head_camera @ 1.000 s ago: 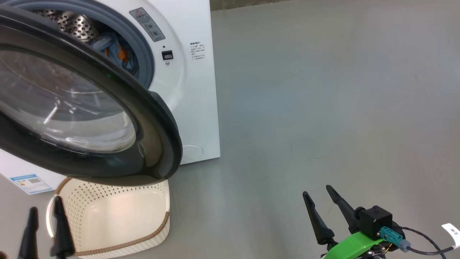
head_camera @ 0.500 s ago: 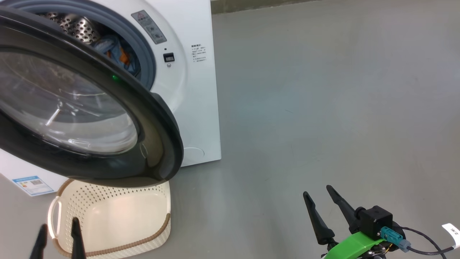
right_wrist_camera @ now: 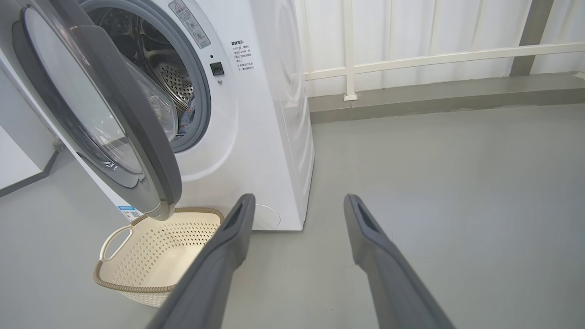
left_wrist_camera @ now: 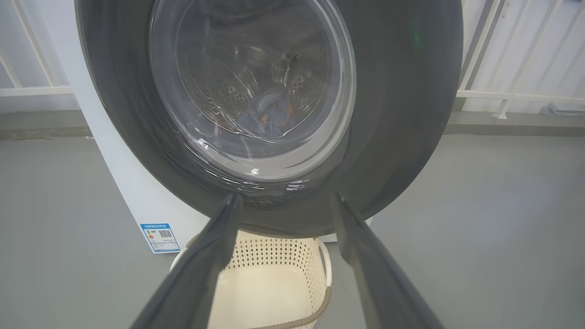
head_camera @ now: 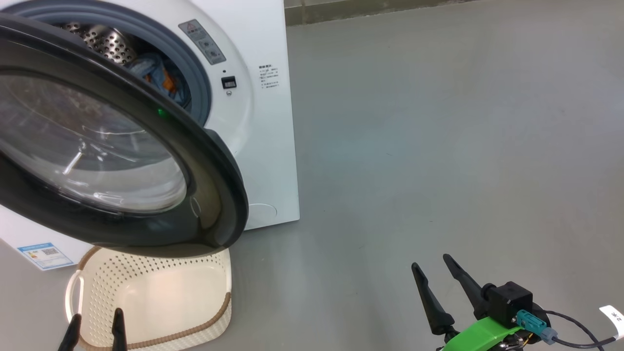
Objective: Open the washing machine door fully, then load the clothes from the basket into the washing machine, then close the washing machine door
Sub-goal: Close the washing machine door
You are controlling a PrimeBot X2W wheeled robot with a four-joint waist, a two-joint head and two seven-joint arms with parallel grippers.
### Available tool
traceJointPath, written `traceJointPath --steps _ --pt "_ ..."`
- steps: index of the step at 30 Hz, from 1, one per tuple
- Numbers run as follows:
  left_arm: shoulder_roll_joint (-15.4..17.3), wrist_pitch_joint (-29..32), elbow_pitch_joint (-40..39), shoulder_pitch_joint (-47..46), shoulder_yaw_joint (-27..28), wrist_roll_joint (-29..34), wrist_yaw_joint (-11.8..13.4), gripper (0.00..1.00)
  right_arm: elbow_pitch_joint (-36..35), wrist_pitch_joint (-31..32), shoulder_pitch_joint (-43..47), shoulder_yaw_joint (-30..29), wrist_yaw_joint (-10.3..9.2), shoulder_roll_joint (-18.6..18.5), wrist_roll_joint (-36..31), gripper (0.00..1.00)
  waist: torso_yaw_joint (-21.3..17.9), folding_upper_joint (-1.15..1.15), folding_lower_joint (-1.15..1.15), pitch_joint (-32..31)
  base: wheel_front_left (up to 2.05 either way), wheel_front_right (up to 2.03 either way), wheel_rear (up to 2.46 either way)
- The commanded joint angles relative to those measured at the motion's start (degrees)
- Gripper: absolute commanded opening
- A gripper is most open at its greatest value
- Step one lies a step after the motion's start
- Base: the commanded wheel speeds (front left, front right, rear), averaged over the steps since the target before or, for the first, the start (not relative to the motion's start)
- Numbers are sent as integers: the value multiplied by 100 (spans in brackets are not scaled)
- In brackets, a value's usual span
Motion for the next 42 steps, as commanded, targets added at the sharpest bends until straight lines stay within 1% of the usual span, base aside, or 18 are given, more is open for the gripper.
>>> traceJointPath --steps 1,15,16,17,18,23,27,35,39,42 --pt "31 -37 -110 -34 155 32 4 100 -142 -34 -18 158 16 -21 -42 100 -3 0 0 0 0 0 0" --pt "30 -37 -132 50 1 -68 137 100 -154 -34 -11 111 16 -21 -55 100 22 0 0 -22 0 0 0" --pt "30 -37 -135 54 -10 -76 146 100 -155 -34 -9 108 16 -21 -56 84 24 0 0 -23 0 0 0" --pt "30 -37 -138 58 -22 -84 155 100 -157 -34 -7 107 16 -20 -56 37 26 0 0 -24 0 0 0" --pt "30 -37 -140 63 -32 -93 162 100 -161 -34 -7 108 16 -20 -58 0 27 0 0 -24 0 0 0" --pt "29 -37 -241 71 -42 -209 173 100 -315 -34 -21 64 16 -14 -72 0 35 0 0 -14 0 0 0" --pt "29 -37 -274 78 -52 -231 198 100 -645 -34 -48 27 16 5 -55 0 37 0 0 -2 0 0 0" --pt "29 -37 -284 64 -90 -307 270 100 -1894 -34 -190 105 16 34 99 0 66 0 0 43 0 0 0" --pt "29 -37 -264 17 -130 -345 276 100 -2566 -34 -350 344 16 -28 143 0 137 0 0 99 0 0 0" --pt "29 -37 -245 -54 -184 -364 270 100 -2942 -34 -533 594 16 -124 186 0 239 0 0 154 0 0 0"
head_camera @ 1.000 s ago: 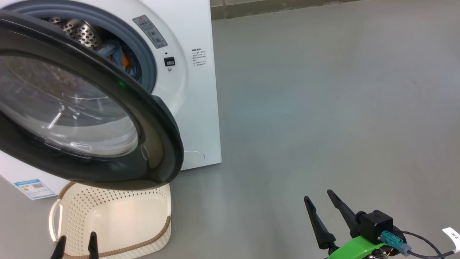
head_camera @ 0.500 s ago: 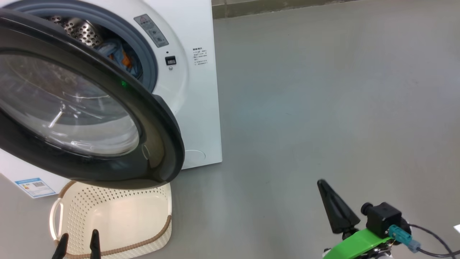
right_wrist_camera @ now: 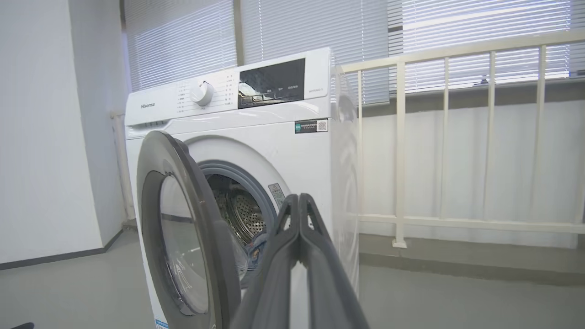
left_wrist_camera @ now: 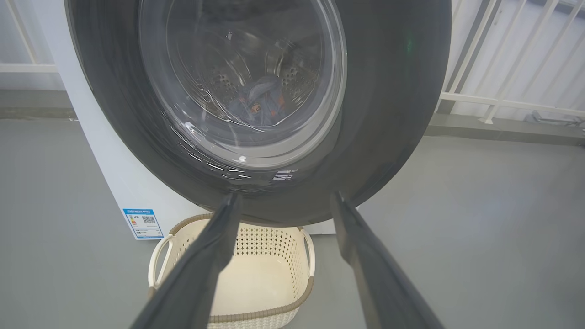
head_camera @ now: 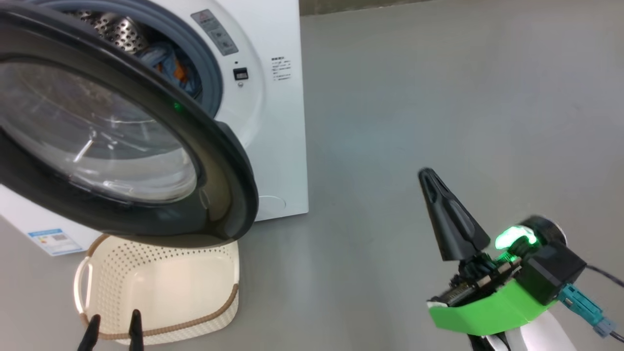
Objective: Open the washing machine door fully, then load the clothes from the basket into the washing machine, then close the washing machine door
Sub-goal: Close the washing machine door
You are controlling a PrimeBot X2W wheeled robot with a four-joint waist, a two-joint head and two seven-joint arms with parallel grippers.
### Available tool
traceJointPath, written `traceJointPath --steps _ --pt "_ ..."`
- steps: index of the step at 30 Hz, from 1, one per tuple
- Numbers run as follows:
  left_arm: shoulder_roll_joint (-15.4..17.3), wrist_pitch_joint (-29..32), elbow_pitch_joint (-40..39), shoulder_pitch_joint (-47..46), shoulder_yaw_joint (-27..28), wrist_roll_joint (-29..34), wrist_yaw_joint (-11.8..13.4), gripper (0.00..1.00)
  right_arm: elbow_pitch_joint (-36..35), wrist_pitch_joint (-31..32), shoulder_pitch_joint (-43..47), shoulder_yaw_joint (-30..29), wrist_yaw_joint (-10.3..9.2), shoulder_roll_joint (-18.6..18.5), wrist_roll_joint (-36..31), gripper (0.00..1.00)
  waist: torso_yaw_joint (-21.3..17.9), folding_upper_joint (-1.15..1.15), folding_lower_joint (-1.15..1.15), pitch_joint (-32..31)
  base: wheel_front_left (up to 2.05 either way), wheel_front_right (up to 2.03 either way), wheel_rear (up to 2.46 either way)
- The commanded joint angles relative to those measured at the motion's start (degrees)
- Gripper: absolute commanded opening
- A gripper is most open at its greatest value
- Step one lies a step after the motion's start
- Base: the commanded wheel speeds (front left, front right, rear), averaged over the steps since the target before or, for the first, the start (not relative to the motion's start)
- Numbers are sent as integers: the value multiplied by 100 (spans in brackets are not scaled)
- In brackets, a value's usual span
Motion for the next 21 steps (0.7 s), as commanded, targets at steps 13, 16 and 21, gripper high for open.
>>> traceJointPath --steps 13,16,21 --pt "32 -36 -145 -421 -82 -139 -29 100 -288 -27 -874 1261 16 -389 152 0 810 0 0 312 0 0 0" --pt "32 -36 -175 -531 -168 -147 -53 100 -118 -27 -1021 1580 16 -471 157 0 1041 0 0 420 0 0 0" --pt "32 -36 -215 -736 -369 -164 -83 100 324 -27 -1238 2055 16 -580 189 0 1399 0 0 638 0 0 0"
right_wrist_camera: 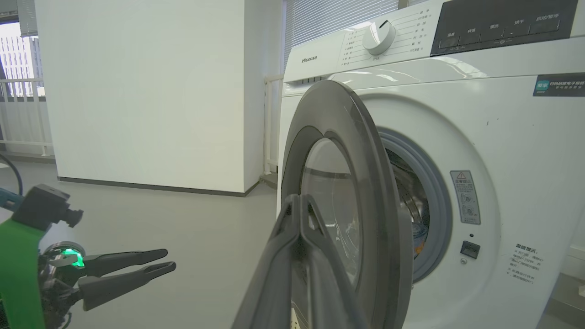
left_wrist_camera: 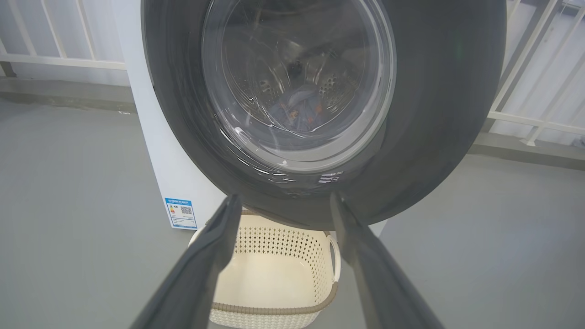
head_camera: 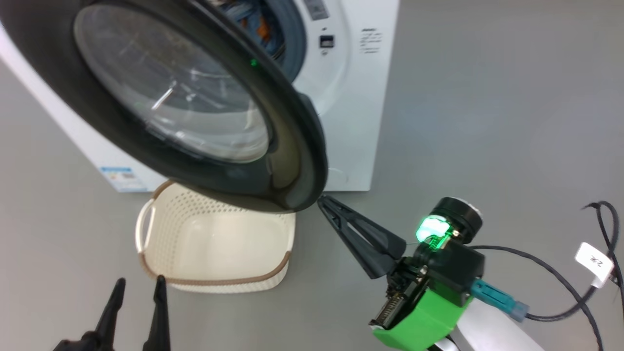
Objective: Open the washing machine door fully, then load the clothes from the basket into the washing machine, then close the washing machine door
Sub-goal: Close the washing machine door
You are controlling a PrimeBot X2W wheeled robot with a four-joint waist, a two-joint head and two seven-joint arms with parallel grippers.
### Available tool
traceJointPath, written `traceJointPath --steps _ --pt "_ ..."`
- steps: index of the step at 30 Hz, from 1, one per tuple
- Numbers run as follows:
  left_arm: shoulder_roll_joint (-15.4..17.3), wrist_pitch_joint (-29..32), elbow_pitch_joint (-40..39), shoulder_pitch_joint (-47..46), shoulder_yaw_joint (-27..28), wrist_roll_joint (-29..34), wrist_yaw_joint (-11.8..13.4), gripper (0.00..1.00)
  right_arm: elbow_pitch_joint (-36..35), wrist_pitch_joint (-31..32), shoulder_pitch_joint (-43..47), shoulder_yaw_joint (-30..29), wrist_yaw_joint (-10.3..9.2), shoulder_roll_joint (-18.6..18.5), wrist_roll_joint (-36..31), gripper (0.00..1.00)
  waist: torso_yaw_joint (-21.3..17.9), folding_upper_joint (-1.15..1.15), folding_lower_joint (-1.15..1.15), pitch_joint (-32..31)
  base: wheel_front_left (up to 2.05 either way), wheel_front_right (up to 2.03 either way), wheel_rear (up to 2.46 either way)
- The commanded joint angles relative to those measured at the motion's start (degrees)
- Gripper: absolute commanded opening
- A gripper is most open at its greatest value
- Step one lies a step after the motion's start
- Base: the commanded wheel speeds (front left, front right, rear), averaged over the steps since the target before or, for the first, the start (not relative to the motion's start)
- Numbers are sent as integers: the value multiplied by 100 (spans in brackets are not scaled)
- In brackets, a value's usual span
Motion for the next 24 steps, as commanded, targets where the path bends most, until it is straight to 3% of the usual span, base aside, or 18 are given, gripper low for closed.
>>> traceJointPath --steps 1,10,24 --pt "32 -37 -183 -285 104 -21 -30 100 -7 -27 -185 183 16 13 93 0 368 0 0 302 0 0 0" --pt "32 -37 -346 -698 -243 -149 28 100 826 -27 -687 579 16 -137 179 0 791 0 0 916 0 0 0" --pt "32 -37 -353 -1226 -676 -469 122 100 1731 -27 -1495 284 16 -275 158 0 1144 0 0 1780 0 0 0"
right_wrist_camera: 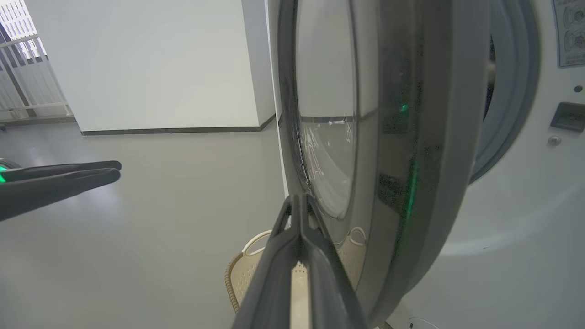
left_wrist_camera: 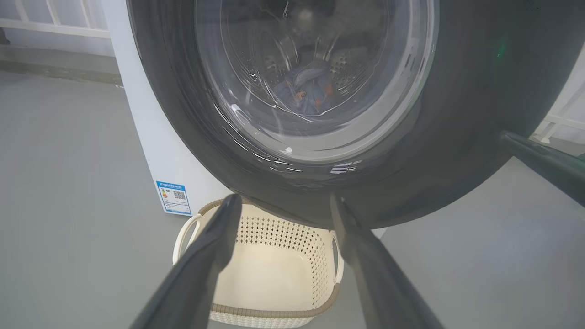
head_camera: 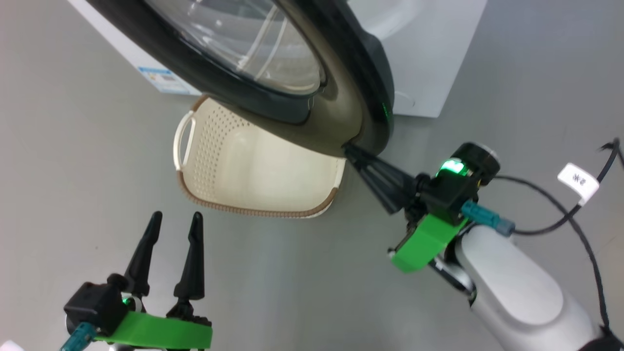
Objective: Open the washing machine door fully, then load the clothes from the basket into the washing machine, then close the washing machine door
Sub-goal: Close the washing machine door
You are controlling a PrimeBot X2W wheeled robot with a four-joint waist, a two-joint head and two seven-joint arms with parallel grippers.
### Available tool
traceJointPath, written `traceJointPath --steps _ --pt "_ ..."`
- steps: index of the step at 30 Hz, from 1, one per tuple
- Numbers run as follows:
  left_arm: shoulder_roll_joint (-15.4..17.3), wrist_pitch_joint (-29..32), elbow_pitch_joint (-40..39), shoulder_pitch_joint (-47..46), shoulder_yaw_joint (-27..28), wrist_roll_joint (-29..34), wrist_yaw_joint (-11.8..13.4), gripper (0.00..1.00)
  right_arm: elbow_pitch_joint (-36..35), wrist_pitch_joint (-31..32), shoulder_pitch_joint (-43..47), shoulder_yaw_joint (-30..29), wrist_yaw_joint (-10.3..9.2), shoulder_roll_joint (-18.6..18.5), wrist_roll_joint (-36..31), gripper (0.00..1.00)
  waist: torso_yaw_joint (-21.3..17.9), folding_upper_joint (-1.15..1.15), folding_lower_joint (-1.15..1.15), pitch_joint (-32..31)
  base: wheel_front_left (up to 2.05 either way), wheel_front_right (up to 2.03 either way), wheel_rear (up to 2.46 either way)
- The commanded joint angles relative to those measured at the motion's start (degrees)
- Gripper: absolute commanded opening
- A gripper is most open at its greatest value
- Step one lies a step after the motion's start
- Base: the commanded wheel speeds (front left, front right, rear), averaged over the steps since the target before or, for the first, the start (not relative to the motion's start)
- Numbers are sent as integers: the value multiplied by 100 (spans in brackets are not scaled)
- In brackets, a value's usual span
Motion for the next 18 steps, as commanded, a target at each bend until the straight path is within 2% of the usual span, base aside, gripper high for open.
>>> traceJointPath --steps 1,7,18 --pt "62 -36 -115 -162 161 -90 43 100 6 -27 -133 11 16 67 -31 0 186 0 -1 287 0 0 0" --pt "62 -36 -88 -323 105 -192 34 100 424 -27 -656 -126 16 72 -22 0 251 0 -1 526 0 0 0" --pt "62 -36 -57 -531 -54 -308 29 100 984 -27 -1574 -931 16 292 -240 0 200 0 -1 934 0 0 0"
